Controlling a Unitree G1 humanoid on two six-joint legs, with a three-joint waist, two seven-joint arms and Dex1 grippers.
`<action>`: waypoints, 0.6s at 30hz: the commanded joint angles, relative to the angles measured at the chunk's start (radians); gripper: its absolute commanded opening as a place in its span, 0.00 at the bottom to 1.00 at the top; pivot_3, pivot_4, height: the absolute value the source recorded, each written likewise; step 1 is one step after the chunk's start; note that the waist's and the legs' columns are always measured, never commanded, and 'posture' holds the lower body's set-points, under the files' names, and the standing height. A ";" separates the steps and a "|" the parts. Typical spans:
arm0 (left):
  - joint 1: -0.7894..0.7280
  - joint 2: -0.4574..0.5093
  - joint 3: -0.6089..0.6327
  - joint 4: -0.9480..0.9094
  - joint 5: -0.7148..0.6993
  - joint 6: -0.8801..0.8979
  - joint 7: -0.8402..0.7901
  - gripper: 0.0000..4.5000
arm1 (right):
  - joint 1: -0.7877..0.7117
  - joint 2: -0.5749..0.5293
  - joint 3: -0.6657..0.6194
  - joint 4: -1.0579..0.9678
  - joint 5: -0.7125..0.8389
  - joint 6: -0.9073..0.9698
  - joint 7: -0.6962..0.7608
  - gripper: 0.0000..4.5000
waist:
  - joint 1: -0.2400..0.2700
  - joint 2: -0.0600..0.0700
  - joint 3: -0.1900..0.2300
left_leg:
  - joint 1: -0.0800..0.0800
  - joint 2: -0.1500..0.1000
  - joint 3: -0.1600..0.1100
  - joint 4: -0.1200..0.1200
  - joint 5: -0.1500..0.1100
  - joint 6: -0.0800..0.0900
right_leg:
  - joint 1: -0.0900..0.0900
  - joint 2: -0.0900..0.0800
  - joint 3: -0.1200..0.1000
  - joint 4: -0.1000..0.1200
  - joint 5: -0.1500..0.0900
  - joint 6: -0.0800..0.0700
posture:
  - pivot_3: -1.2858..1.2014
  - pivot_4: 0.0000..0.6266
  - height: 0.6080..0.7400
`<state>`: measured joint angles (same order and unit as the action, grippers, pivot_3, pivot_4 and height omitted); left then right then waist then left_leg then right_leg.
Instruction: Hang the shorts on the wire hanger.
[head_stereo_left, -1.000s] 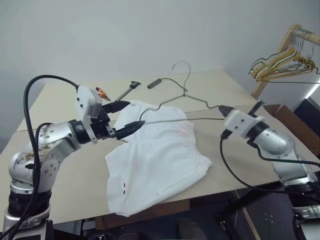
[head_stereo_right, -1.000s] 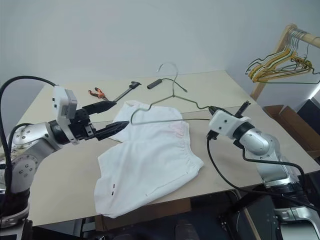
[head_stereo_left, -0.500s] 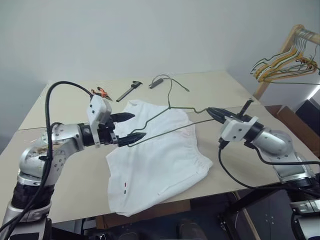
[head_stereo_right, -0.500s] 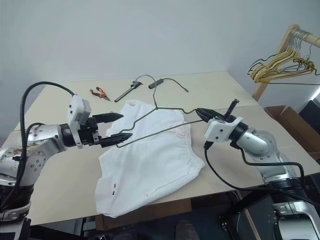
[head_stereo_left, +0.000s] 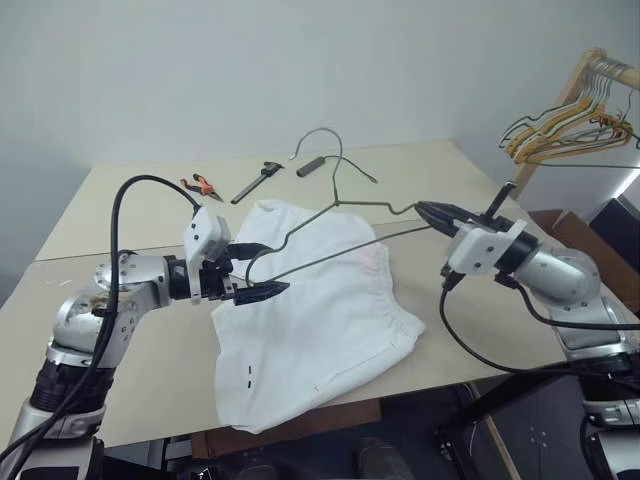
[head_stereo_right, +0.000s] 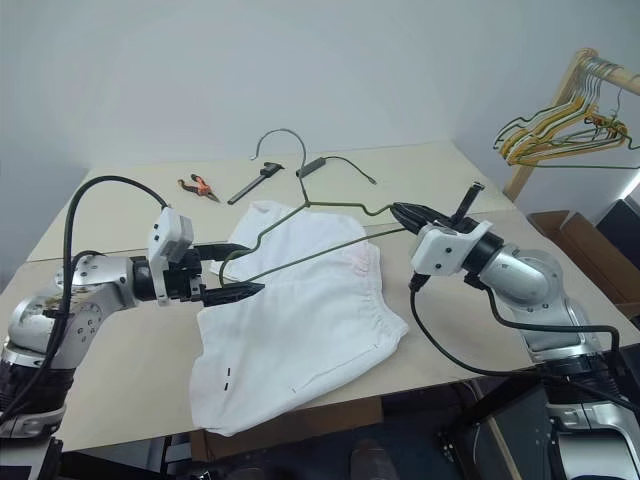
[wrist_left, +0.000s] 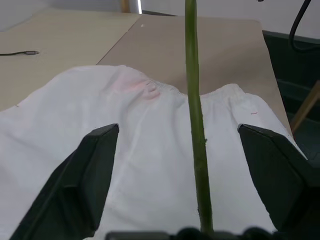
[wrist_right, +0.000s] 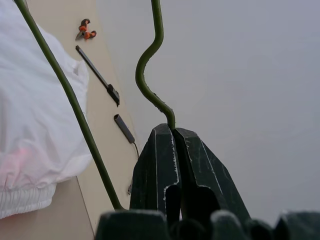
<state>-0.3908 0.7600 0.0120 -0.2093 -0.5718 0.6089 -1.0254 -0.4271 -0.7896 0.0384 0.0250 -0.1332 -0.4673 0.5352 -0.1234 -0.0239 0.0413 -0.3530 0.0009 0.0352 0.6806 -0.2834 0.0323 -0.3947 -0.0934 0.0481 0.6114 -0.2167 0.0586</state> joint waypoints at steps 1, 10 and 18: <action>-0.020 0.001 0.005 -0.006 0.006 -0.030 -0.025 0.64 | -0.032 -0.003 -0.046 -0.039 0.028 0.005 0.002 0.00 | 0.000 0.000 0.000 | 0.000 0.000 0.000 0.000 0.000 0.000 | 0.000 0.000 0.000 0.000 0.000 0.000 | 0.47 0.00 1.00; -0.017 -0.005 0.015 -0.003 0.015 -0.031 -0.037 0.00 | -0.051 -0.001 -0.053 -0.024 0.023 -0.002 0.009 0.00 | -0.001 0.000 0.000 | 0.000 0.000 0.000 0.000 0.000 0.000 | 0.000 0.000 0.000 0.000 0.000 0.000 | 0.47 0.00 1.00; -0.016 0.000 0.010 -0.001 0.034 -0.052 -0.043 0.00 | -0.064 -0.021 -0.048 -0.026 0.056 0.017 0.069 0.13 | -0.001 0.000 0.000 | 0.000 0.000 0.000 0.000 0.000 0.000 | 0.000 0.000 0.000 0.000 0.000 0.000 | 0.47 0.00 1.00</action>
<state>-0.3905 0.7560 0.0147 -0.2021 -0.5385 0.5768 -1.0578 -0.4601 -0.7935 0.0253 0.0225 -0.1199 -0.4550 0.5836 -0.1240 -0.0239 0.0413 -0.3530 0.0010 0.0352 0.6806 -0.2834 0.0323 -0.3947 -0.0937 0.0480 0.6115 -0.2166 0.0586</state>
